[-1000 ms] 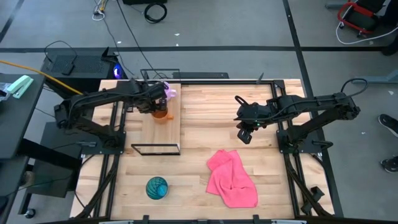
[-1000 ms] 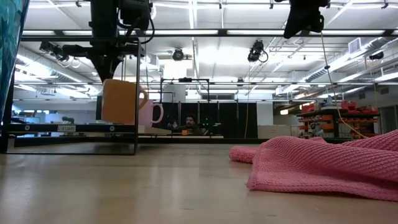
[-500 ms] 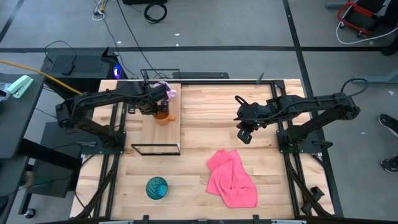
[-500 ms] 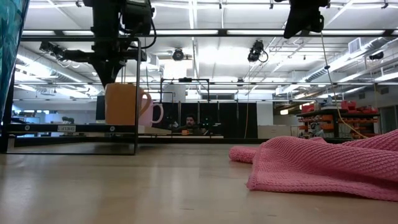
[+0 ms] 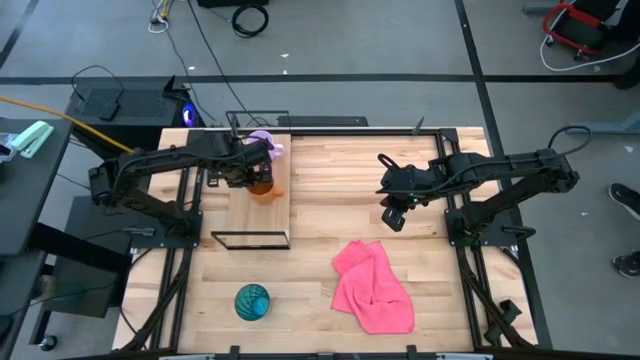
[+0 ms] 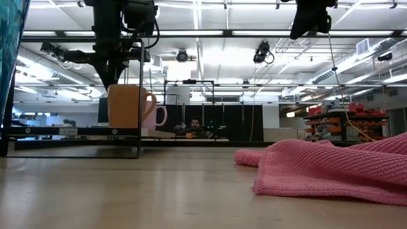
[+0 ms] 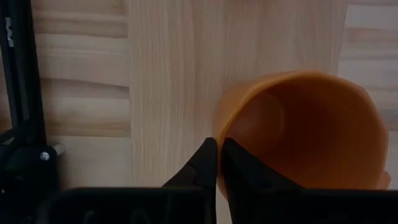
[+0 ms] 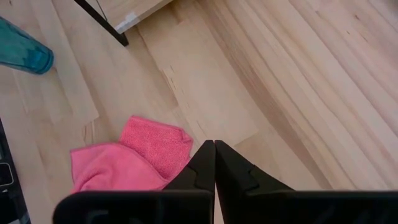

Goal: Stack small to large cups/mugs on shelf
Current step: Put the orange mug on the shelf

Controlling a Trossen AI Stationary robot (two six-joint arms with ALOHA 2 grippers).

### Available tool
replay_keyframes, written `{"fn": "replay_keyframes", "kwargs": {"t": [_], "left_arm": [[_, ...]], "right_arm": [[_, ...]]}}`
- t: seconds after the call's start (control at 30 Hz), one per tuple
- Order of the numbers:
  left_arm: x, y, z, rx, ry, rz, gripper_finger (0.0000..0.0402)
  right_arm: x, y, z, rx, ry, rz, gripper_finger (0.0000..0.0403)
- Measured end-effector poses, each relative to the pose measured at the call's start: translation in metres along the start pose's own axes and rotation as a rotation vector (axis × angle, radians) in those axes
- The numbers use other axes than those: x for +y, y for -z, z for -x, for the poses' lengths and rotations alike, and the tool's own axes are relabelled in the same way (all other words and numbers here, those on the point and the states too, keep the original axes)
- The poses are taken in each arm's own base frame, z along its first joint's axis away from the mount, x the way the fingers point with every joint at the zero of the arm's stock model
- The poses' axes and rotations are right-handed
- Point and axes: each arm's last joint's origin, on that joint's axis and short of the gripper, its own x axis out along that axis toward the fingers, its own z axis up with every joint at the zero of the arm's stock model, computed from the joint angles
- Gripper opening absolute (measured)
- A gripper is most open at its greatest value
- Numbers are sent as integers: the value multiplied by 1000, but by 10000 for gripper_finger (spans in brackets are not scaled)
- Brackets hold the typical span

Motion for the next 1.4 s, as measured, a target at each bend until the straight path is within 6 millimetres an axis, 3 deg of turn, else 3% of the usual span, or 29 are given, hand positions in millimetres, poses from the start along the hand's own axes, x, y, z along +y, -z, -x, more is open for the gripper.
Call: {"fn": "replay_keyframes", "kwargs": {"t": [0.57,0.8,0.93,1.07,1.17,1.4], "left_arm": [[1,-1,2,-26,2,9,59],[13,-1,23,-79,90,26,55],[20,3,39,-137,170,-14,59],[24,8,54,-214,263,-82,57],[28,13,64,-275,306,-137,52],[38,23,78,-372,339,-203,44]], "right_arm": [[0,0,0,0,0,0,13],[0,-2,0,-21,4,12,12],[11,-13,-4,-94,-105,46,4],[28,-35,-27,-148,-285,92,3],[34,-52,-57,-149,-398,118,3],[24,-94,-134,-265,-446,45,2]]}}
